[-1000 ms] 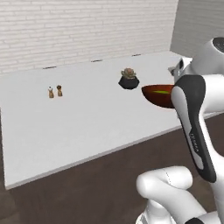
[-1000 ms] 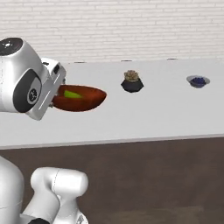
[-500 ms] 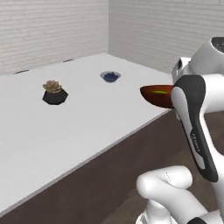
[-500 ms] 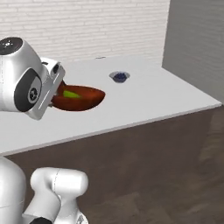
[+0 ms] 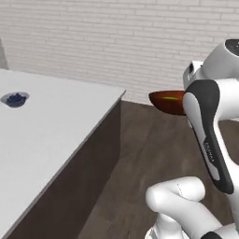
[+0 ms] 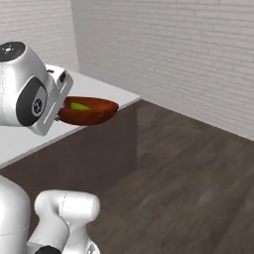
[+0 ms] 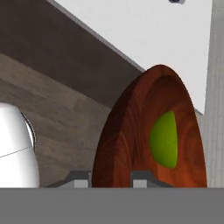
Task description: Pick the lemon wedge from the sink and place it in the bowl. Then pick the bowl and place it in the microwave. Then close the microwave door and press the start button.
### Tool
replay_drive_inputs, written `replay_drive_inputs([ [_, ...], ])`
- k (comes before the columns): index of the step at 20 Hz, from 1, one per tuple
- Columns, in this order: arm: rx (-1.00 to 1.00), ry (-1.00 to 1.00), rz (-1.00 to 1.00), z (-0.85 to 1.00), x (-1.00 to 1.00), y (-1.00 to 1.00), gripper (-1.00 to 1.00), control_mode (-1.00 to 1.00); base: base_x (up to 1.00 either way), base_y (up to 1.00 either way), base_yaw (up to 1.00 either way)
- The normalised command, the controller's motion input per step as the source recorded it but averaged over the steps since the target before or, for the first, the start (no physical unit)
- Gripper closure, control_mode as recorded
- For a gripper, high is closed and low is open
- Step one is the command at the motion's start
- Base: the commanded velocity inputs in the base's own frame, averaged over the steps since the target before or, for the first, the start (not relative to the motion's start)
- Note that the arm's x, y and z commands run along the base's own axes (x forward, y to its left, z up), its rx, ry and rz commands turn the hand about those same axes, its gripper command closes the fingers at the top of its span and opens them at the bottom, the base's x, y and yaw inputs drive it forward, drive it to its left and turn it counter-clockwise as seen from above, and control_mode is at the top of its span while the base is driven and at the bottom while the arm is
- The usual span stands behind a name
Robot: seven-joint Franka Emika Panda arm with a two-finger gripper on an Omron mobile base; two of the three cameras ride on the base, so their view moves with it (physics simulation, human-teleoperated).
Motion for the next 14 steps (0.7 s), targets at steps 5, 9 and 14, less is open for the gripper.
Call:
replay_drive_inputs([
  [5,0.00,0.00,0.00,0.00,0.00,0.00,1.00,1.00,0.08,-0.69,-0.62],
  [9,0.00,0.00,0.00,0.00,0.00,0.00,1.00,1.00,0.70,-0.54,-0.40],
  [14,0.00,0.00,0.00,0.00,0.00,0.00,1.00,1.00,1.00,-0.55,-0.19],
])
